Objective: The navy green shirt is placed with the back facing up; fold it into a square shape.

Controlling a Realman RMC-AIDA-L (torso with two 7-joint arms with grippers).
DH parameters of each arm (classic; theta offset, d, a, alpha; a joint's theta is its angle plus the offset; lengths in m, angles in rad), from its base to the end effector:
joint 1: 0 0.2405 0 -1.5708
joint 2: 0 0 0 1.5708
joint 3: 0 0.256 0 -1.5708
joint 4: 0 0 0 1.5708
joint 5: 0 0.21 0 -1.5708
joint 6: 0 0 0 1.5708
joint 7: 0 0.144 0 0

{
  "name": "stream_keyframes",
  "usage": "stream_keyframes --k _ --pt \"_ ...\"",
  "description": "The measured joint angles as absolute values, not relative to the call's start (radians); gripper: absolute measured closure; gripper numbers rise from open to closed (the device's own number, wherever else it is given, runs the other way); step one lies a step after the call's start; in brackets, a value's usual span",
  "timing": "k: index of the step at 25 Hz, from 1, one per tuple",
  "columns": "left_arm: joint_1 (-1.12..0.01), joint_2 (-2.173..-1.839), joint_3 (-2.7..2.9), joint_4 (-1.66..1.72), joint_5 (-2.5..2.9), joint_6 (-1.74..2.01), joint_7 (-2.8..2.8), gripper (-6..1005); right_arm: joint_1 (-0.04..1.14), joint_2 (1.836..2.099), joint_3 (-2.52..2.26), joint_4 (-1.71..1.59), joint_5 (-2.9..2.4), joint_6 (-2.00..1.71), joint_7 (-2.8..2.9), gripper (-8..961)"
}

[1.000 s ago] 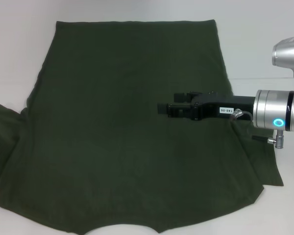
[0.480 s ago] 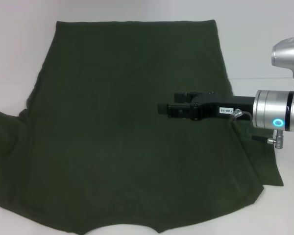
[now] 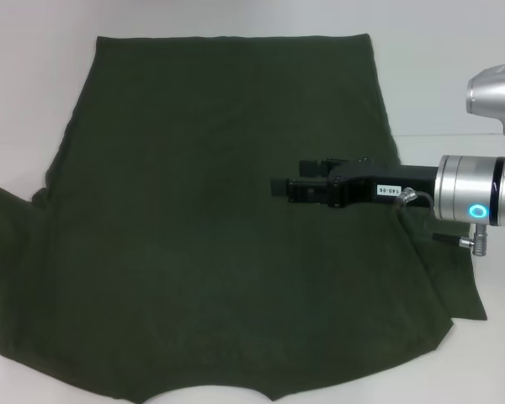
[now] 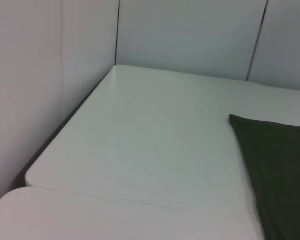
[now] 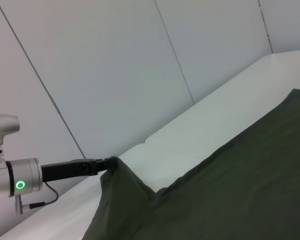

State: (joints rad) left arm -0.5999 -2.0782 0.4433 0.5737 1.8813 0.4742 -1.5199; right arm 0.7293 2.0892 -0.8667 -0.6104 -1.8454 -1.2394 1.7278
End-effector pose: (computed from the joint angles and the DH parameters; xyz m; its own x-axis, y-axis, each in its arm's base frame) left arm -0.3747 0.4114 0.0809 0.5254 0.4242 0.7375 0.7795 0.1075 -0.6171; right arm 0.1910 0.4040 -0.0221 0.6708 -0.4851 -0.5610 -0.6400 -0.7608 -0.1075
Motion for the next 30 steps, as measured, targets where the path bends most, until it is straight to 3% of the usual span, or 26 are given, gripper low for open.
stream_keyframes --k 17,30 --pt "-0.476 -2.127 0.439 0.772 1.882 0.879 -1.717 971 0.723 2.089 -0.868 -0.594 -1.845 -1.238 1.718 98" --pt "-0.482 -2.107 0.442 0.790 1.882 0.807 -1.670 972 0.721 2.089 -0.868 -0.585 -1.845 -1.243 1.717 99"
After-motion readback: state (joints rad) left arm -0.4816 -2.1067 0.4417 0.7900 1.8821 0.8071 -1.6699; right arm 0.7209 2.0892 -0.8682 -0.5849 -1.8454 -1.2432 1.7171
